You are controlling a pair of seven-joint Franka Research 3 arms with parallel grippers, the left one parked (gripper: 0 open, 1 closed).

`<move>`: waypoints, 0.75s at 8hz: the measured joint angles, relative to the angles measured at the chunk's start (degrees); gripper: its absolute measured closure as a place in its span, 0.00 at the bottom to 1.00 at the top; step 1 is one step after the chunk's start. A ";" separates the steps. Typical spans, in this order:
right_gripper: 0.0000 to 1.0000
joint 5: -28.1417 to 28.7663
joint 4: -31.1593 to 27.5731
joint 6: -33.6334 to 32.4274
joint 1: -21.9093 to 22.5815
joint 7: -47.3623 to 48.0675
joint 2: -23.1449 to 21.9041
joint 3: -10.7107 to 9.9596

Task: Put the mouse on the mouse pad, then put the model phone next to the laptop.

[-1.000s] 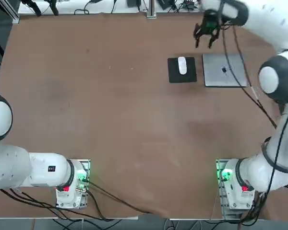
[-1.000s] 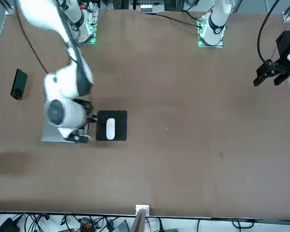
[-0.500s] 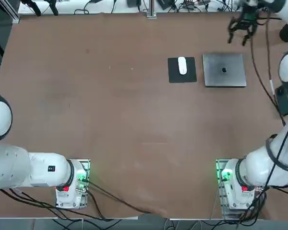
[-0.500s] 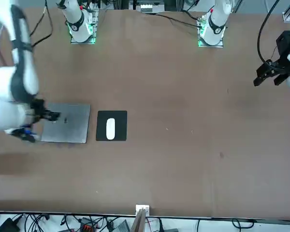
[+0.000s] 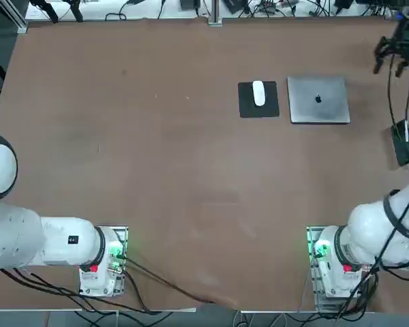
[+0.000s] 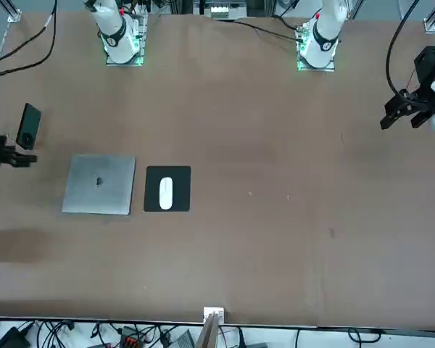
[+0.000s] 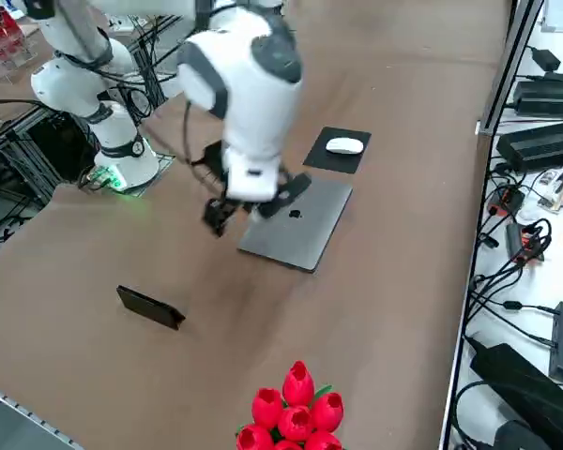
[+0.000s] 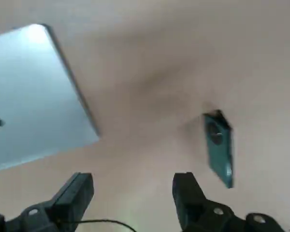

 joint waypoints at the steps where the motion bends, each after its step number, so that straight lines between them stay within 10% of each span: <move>1: 0.00 -0.18 -5.00 4.90 -4.01 -5.13 -2.13 -0.04; 6: 0.00 -0.26 -27.80 29.44 -20.12 -19.89 -6.67 0.00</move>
